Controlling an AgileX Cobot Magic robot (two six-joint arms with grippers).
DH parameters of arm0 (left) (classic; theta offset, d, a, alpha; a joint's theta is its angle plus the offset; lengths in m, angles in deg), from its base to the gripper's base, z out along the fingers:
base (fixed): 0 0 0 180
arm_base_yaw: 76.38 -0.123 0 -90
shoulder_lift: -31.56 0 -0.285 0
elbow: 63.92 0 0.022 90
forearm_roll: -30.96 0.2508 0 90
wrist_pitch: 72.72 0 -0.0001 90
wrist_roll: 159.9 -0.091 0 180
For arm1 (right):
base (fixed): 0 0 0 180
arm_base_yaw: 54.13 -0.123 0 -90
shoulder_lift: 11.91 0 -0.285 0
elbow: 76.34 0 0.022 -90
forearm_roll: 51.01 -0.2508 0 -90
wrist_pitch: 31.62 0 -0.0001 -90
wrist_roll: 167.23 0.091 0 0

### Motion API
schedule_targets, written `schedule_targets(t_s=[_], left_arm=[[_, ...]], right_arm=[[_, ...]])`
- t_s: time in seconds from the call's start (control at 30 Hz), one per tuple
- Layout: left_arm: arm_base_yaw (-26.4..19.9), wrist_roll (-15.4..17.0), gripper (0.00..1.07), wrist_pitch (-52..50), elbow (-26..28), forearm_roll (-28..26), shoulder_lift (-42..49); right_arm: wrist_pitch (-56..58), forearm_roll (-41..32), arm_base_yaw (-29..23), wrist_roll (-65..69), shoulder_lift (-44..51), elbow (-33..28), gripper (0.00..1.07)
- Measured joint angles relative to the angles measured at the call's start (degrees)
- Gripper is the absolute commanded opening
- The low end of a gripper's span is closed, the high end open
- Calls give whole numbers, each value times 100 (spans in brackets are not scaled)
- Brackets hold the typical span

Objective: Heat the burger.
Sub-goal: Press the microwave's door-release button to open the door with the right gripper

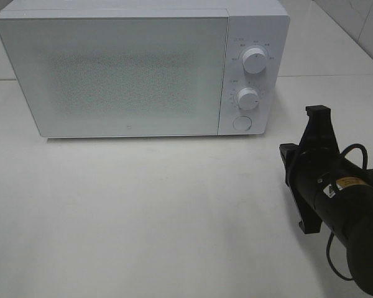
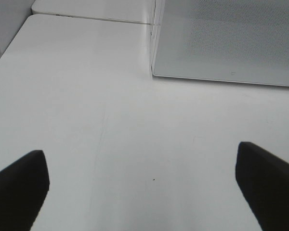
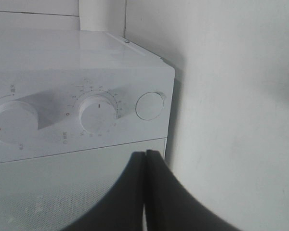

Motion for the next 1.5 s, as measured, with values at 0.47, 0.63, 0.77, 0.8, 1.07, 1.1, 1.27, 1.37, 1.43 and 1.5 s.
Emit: schedule_targets(t_s=[0.47,0.63,0.77,0.8,1.07,1.1,1.27,1.37,1.43,1.5], left_arm=[[0,0,98,0,0,0,0],[0,0,98,0,0,0,0],[0,0,98,0,0,0,0],[0,0,98,0,0,0,0],[0,0,98,0,0,0,0],[0,0,98,0,0,0,0],[0,0,98,0,0,0,0],[0,0,98,0,0,0,0],[0,0,98,0,0,0,0],[0,0,98,0,0,0,0]], right_arm=[[344,659,682,34,-630,796,0],[642,756,865,132,-854,1083,0],[762,945,1037,178,-1077,1335,0],[819,1037,1112,212,-1186,1461,0],[1140,1427,1358,286,-1495,1925,0],[1238,1518,1461,286,-1553,2028,0],[1473,1604,1599,292,-1742,2292,0],[1507,1644,1639,292,-1856,2429,0],[1524,1650,1656,292,-1896,2481,0],[1564,1673,1702,292,-1977,2578,0]])
